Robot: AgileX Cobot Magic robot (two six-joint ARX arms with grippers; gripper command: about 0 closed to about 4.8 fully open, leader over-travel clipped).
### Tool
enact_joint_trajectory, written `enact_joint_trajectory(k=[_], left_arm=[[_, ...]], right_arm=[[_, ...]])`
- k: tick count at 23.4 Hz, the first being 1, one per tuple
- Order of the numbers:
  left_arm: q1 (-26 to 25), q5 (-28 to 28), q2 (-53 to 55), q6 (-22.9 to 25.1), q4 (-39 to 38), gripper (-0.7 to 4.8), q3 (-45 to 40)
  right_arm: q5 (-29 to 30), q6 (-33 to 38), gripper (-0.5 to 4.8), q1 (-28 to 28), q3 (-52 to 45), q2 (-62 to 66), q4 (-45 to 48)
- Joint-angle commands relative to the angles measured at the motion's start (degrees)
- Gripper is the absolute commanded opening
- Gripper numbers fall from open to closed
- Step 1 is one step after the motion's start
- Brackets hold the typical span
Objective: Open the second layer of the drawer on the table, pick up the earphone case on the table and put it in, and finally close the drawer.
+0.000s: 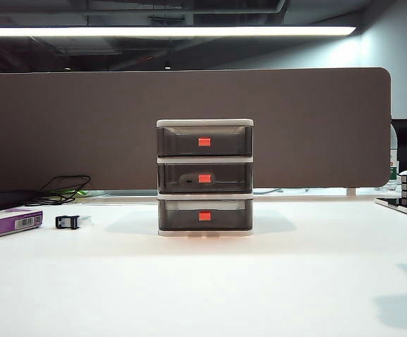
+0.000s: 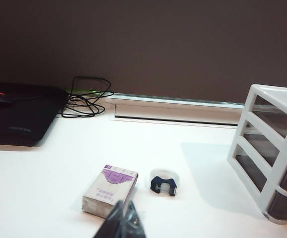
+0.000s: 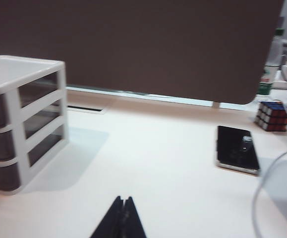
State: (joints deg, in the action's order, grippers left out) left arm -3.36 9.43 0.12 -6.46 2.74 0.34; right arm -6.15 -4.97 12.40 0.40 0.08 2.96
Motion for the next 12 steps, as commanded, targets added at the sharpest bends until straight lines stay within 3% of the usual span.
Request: enact_joint_trajectory(k=[1, 5, 8, 12], left_arm=[[-0.02, 0.59, 0.0, -0.26, 0.59, -0.05, 0.11], [-0.02, 1.29, 0.0, -0.17, -0.09, -0.05, 0.11], [0.0, 5.79, 0.0, 3.06, -0.02, -0.05, 0.11], [0.02, 5.7, 0.0, 3.04, 0.0, -0.05, 0.11]], right_arm=[[-0.42, -0.17, -0.05, -0.79, -0.35, -0.11, 1.6], [1.2, 0.07, -0.05, -0.37, -0.35, -0.11, 0.15], [-0.33, 0.04, -0.05, -0.87, -0.35, -0.11, -1.07], [-0.15, 0.26, -0.05, -1.95, -0.24, -0.11, -0.07]])
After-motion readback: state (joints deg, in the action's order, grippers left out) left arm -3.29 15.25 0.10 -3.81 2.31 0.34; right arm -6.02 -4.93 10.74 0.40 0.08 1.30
